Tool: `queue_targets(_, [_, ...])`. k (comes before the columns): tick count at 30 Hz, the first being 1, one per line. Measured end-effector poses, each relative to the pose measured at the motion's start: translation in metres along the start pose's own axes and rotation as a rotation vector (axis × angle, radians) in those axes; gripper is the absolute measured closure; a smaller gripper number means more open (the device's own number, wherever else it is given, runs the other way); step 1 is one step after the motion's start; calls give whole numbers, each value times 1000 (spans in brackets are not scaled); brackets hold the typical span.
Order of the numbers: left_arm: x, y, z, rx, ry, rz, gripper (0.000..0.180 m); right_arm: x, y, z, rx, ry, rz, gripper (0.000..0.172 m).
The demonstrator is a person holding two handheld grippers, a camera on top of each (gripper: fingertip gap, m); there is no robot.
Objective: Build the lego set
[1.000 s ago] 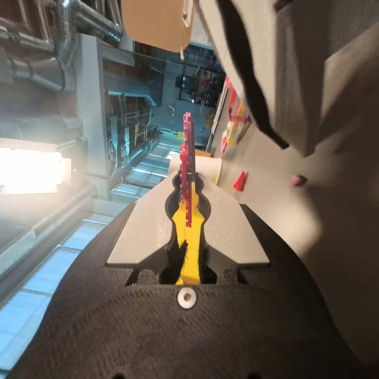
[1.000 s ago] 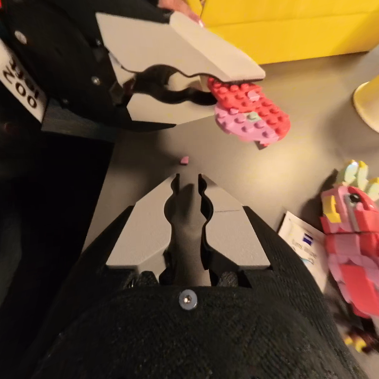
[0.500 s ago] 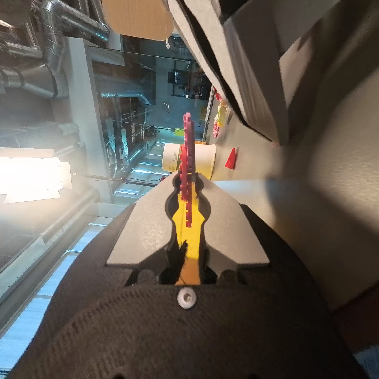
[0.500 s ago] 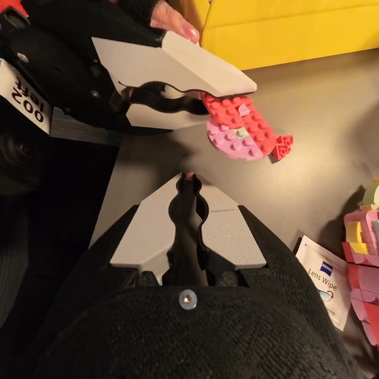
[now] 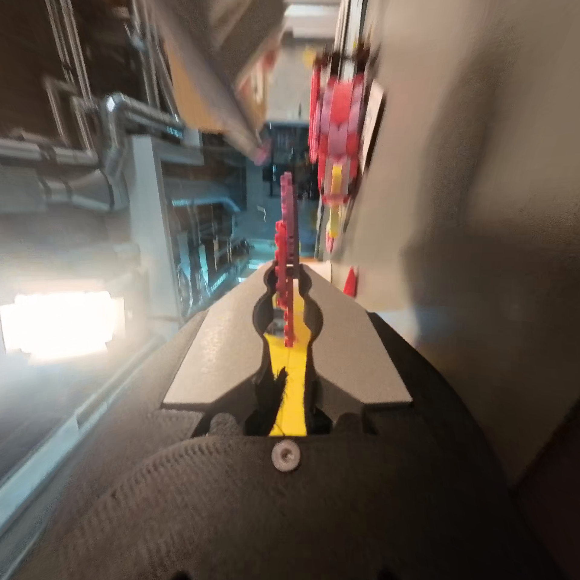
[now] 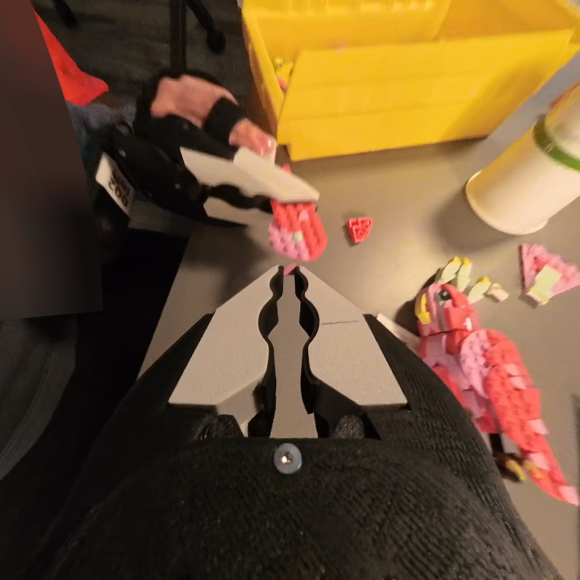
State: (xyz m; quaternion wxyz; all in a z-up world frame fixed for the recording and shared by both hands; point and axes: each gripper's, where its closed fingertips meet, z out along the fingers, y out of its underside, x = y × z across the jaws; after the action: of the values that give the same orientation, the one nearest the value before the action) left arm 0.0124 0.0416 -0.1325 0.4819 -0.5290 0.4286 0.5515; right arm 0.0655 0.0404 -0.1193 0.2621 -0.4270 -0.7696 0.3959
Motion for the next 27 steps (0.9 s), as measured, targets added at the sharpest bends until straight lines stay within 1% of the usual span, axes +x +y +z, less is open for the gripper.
queue_targets(3, [-1, -17, 2, 52, -15, 12, 169, 1, -9, 1, -16, -20, -65, 167])
queue_targets(8, [-2, -30, 2, 86, -32, 19, 170, 1, -3, 6, -98, -54, -116, 167])
queue_targets(27, [-3, -41, 2, 95, -49, 60, 169, -5, 2, 4, -187, -134, -86, 167])
